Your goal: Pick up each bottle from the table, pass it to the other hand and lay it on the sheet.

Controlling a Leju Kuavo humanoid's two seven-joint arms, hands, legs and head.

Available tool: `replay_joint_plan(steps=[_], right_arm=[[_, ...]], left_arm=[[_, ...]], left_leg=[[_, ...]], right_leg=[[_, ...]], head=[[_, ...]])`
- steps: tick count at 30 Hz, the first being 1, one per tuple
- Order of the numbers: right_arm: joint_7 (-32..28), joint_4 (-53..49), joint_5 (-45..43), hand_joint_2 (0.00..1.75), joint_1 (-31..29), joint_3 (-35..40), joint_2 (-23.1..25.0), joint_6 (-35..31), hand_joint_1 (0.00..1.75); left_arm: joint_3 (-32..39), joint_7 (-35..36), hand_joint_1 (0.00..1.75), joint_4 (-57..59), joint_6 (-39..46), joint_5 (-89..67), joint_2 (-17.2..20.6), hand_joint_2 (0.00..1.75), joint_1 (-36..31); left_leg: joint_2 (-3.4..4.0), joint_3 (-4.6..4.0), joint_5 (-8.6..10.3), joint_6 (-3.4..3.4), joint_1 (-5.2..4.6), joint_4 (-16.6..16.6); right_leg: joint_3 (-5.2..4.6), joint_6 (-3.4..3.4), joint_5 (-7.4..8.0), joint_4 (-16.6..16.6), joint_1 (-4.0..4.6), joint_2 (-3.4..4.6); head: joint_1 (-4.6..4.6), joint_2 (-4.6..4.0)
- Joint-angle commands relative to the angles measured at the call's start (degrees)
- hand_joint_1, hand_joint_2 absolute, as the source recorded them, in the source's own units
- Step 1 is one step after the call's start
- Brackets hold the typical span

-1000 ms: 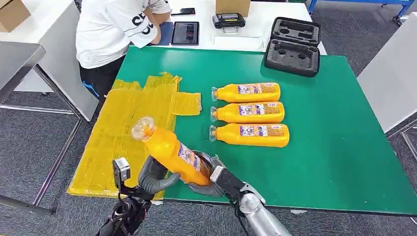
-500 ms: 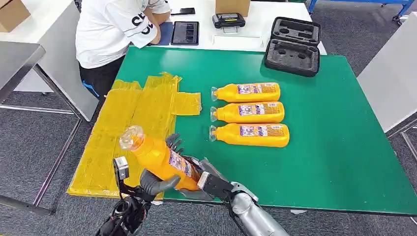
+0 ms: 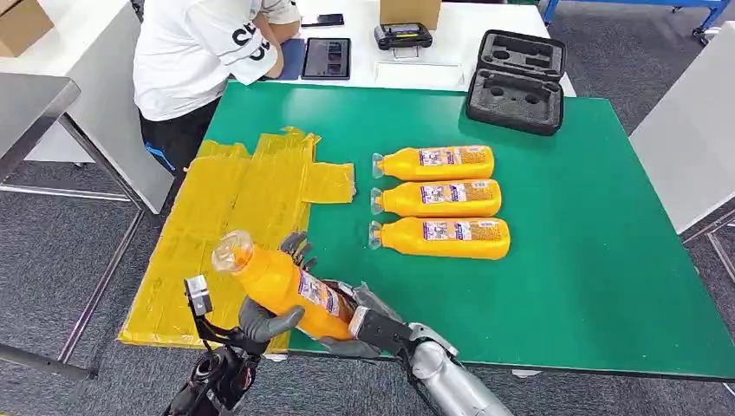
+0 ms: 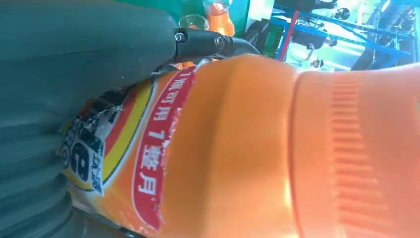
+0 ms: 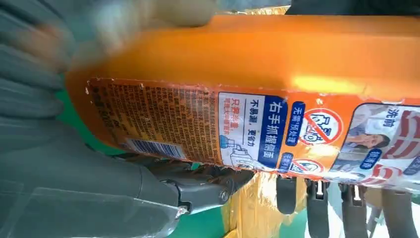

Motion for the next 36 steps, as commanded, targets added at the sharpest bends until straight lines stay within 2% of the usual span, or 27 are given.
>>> replay_joint_plan(steps=[1, 2, 3, 4, 5, 6, 11, 15, 16, 17, 20, 22, 23, 24, 26, 27, 30, 32, 33, 36], right_arm=[[-0.32, 3.88, 0.22, 1.75, -2.18, 1.73, -0.90, 0.81, 1.75], [-0.43, 3.90, 0.11, 1.75, -2.16, 1.52, -0.79, 0.79, 1.75], [-0.44, 3.92, 0.10, 1.75, -2.15, 1.48, -0.75, 0.79, 1.75], [-0.43, 3.93, 0.18, 1.75, -2.17, 1.53, -0.68, 0.79, 1.75], [-0.40, 4.02, 0.27, 1.75, -2.27, 1.66, -0.52, 0.95, 1.75], [-0.37, 4.12, 0.34, 1.75, -2.37, 1.71, -0.41, 0.99, 1.75], [-0.35, 4.10, 0.39, 1.75, -2.16, 1.61, -0.27, 0.62, 1.75], [-0.30, 3.58, 0.32, 1.75, -1.85, 1.26, -0.56, 0.68, 1.75], [-0.30, 3.61, 0.33, 1.75, -1.81, 1.25, -0.60, 0.68, 1.75], [-0.30, 3.61, 0.33, 1.75, -1.81, 1.25, -0.60, 0.68, 1.75], [-0.30, 3.61, 0.33, 1.75, -1.81, 1.25, -0.60, 0.68, 1.75], [-0.52, 3.93, 0.36, 1.75, -1.81, 1.08, -0.47, 0.33, 1.75], [-0.80, 3.68, 0.66, 1.75, -1.73, 0.96, -0.37, -0.42, 1.29], [-1.15, 3.31, 0.90, 1.75, -1.61, 0.77, -0.28, -1.21, 0.00], [-1.70, 1.56, 0.28, 1.75, -1.21, -0.50, 0.24, -2.56, 0.00], [-2.48, 0.28, -0.97, 0.00, -0.88, -1.71, 0.54, -2.94, 0.00], [-3.20, -2.76, -2.41, 0.00, -0.64, -2.69, 0.28, -3.18, 0.00], [-3.61, -4.32, -3.50, 0.00, -0.57, -3.17, -0.01, -2.63, 0.00], [-3.72, -5.82, -4.31, 0.00, -0.27, -3.79, -0.13, -2.89, 0.00], [-3.70, -9.00, -6.00, 0.00, 0.71, -4.92, -0.51, -2.96, 0.00]], left_arm=[[-2.00, 0.80, 0.00, 0.70, 2.76, -4.45, 0.59, 1.75, -1.79], [-2.95, 0.37, 0.00, 0.58, 5.41, -7.52, 0.67, 1.75, -1.94], [-3.25, 0.27, 0.51, 0.77, 5.74, -8.16, 0.62, 1.75, -2.03], [-3.65, 0.37, 1.73, 1.50, 5.70, -8.53, 0.37, 1.75, -2.40], [-3.91, -0.02, 1.75, 2.18, 5.16, -8.29, 0.12, 1.75, -2.56], [-4.06, -0.07, 1.75, 2.83, 5.02, -8.32, 0.07, 1.75, -2.79], [-4.43, -0.94, 1.75, 3.42, 4.38, -8.41, 0.29, 1.75, -2.88], [-4.55, -1.54, 1.75, 2.84, 4.80, -9.23, 0.53, 1.75, -2.37], [-4.57, -1.55, 1.75, 2.88, 4.80, -9.24, 0.52, 1.75, -2.28], [-4.57, -1.55, 1.75, 2.88, 4.80, -9.24, 0.52, 1.75, -2.28], [-4.57, -1.55, 1.75, 2.88, 4.80, -9.24, 0.52, 1.75, -2.28], [-4.42, -1.66, 1.75, 3.09, 4.28, -8.98, 0.33, 1.75, -2.20], [-4.23, -1.71, 1.75, 2.91, 4.14, -8.93, 0.30, 1.75, -2.05], [-4.10, -1.69, 1.75, 2.74, 4.11, -8.97, 0.27, 1.75, -1.96], [-3.47, -1.67, 1.75, 1.74, 4.34, -8.77, 0.26, 1.75, -1.46], [-2.89, -1.62, 1.75, 1.04, 4.82, -8.68, 0.25, 1.75, -1.22], [-1.30, -0.91, 1.75, -0.56, 5.42, -7.73, 0.23, 1.75, -0.97], [-0.43, -0.52, 1.75, -1.49, 5.68, -7.24, 0.34, 1.75, -0.94], [0.18, -0.34, 1.75, -2.25, 5.85, -6.93, 0.41, 1.75, -1.02], [1.22, 0.07, 1.75, -4.07, 6.14, -6.49, 0.60, 1.75, -1.22]], left_leg=[[-0.04, 0.36, -0.13, -0.07, 0.03, -0.04], [-0.02, 0.35, -0.13, -0.08, 0.02, -0.03], [-0.03, 0.25, -0.09, -0.06, 0.03, -0.02], [-0.04, 0.10, -0.03, -0.04, 0.01, -0.03], [-0.03, 0.55, -0.23, -0.11, 0.05, -0.01], [-0.06, 0.22, -0.08, -0.06, 0.03, -0.02], [-0.03, 0.14, -0.04, -0.04, 0.01, -0.04], [0.00, 0.48, -0.20, -0.11, 0.04, -0.02], [0.00, 0.15, -0.04, -0.04, -0.01, -0.04], [0.01, 0.39, -0.14, -0.08, 0.01, -0.06], [-0.01, 0.17, -0.06, -0.04, 0.00, -0.04], [0.00, 0.51, -0.20, -0.10, 0.03, -0.03], [-0.01, 0.13, -0.03, -0.03, 0.01, -0.05], [0.00, 0.35, -0.13, -0.07, 0.01, -0.04], [0.01, 0.19, -0.07, -0.05, 0.01, -0.04], [0.03, 0.36, -0.15, -0.08, 0.02, -0.03], [0.02, 0.11, -0.05, -0.04, 0.00, -0.02], [0.06, 0.42, -0.20, -0.10, 0.05, 0.00], [0.02, 0.07, -0.03, -0.04, 0.00, -0.01], [0.09, 0.31, -0.15, -0.08, 0.03, 0.01]], right_leg=[[0.37, -0.08, -0.14, -0.03, 0.03, -0.03], [0.36, -0.09, -0.13, -0.03, 0.03, -0.01], [0.26, -0.07, -0.09, -0.03, 0.03, -0.02], [0.11, -0.04, -0.04, -0.02, 0.01, -0.04], [0.57, -0.13, -0.22, -0.02, 0.05, -0.02], [0.25, -0.07, -0.09, -0.02, 0.03, -0.05], [0.14, -0.05, -0.04, -0.02, 0.01, -0.01], [0.49, -0.12, -0.19, -0.02, 0.05, 0.01], [0.14, -0.04, -0.05, -0.02, 0.00, 0.01], [0.37, -0.09, -0.13, -0.04, 0.01, 0.03], [0.17, -0.05, -0.06, -0.02, 0.00, -0.01], [0.51, -0.11, -0.19, -0.03, 0.04, 0.02], [0.13, -0.04, -0.03, -0.04, 0.01, -0.01], [0.35, -0.08, -0.13, -0.03, 0.02, 0.01], [0.19, -0.06, -0.06, -0.03, 0.01, 0.02], [0.35, -0.09, -0.14, -0.02, 0.02, 0.04], [0.10, -0.05, -0.04, 0.00, 0.00, 0.03], [0.40, -0.11, -0.17, 0.01, 0.05, 0.08], [0.06, -0.04, -0.03, 0.00, 0.00, 0.02], [0.29, -0.09, -0.11, 0.02, 0.03, 0.10]], head=[[0.00, 0.00], [0.02, 0.00], [0.00, 0.00], [0.02, 0.00], [0.00, 0.00], [0.02, 0.00], [0.02, 0.00], [0.02, 0.00], [0.00, 0.00], [0.00, 0.00], [0.00, 0.00], [0.02, 0.00], [0.00, 0.00], [0.00, 0.00], [0.02, 0.00], [0.00, 0.00], [0.02, 0.00], [0.02, 0.00], [0.00, 0.00], [0.02, 0.00]])
